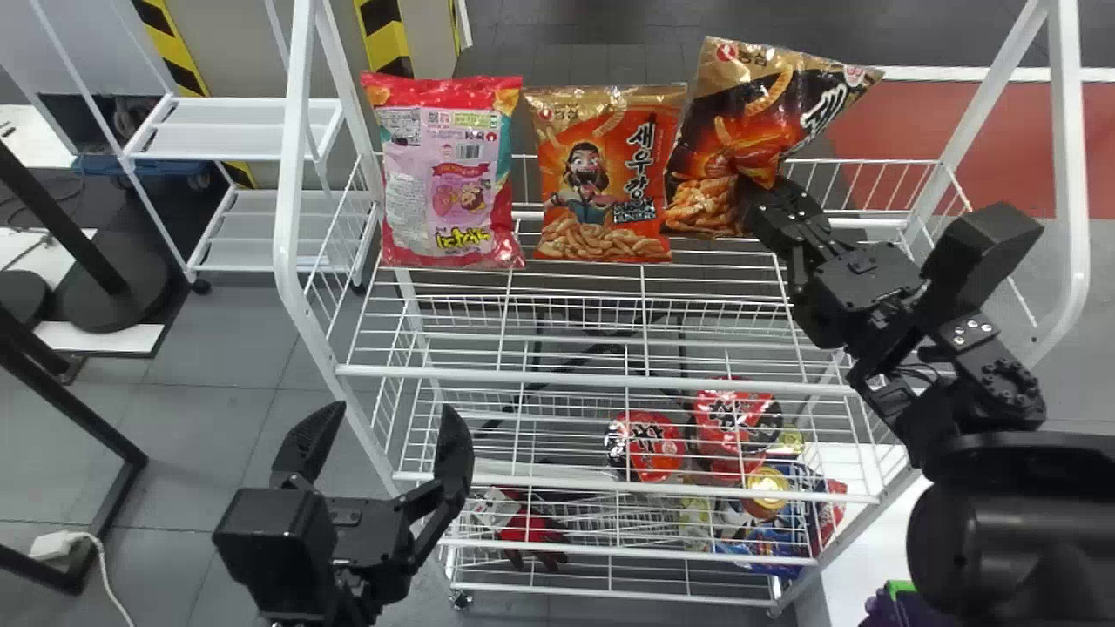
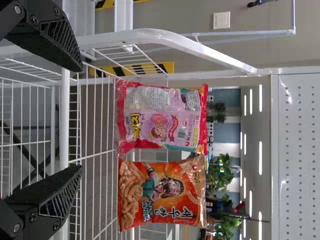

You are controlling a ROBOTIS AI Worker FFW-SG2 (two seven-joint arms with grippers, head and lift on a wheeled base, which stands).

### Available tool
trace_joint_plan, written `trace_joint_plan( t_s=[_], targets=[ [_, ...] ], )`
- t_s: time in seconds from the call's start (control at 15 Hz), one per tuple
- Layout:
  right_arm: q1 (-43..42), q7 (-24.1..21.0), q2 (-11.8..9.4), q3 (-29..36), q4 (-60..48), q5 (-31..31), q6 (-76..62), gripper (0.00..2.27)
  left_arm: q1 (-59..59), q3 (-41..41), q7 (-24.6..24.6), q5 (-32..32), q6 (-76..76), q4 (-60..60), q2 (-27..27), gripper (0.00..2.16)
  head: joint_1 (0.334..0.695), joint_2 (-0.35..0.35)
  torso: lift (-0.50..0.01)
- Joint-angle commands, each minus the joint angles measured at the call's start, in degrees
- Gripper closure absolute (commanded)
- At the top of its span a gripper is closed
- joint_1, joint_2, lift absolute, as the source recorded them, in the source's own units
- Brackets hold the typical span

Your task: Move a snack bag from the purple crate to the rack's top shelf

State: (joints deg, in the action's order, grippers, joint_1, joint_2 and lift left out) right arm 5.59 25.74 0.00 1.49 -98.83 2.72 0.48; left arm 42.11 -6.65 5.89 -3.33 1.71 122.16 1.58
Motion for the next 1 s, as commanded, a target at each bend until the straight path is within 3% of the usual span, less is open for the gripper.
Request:
trace_joint_plan(
  t_s=[0.0,0.27,0.93],
  targets=[
    [-0.40,-4.73,0.05,-2.37,2.33,-1.76,-2.81,1.64,0.25,-0.03,0.00,-0.01,-0.16,-0.16,0.00,0.13,0.695,0.049,0.002],
    [-2.95,-7.98,0.05,-2.19,7.69,-1.76,-3.69,1.64,0.60,0.06,0.00,-0.01,-0.52,-0.08,0.09,0.13,0.695,0.048,0.002],
    [-8.13,-9.74,0.05,-0.70,16.83,-4.22,-3.51,1.64,0.95,0.50,0.00,0.08,-1.75,0.10,0.18,0.13,0.695,0.025,0.002]
  ],
)
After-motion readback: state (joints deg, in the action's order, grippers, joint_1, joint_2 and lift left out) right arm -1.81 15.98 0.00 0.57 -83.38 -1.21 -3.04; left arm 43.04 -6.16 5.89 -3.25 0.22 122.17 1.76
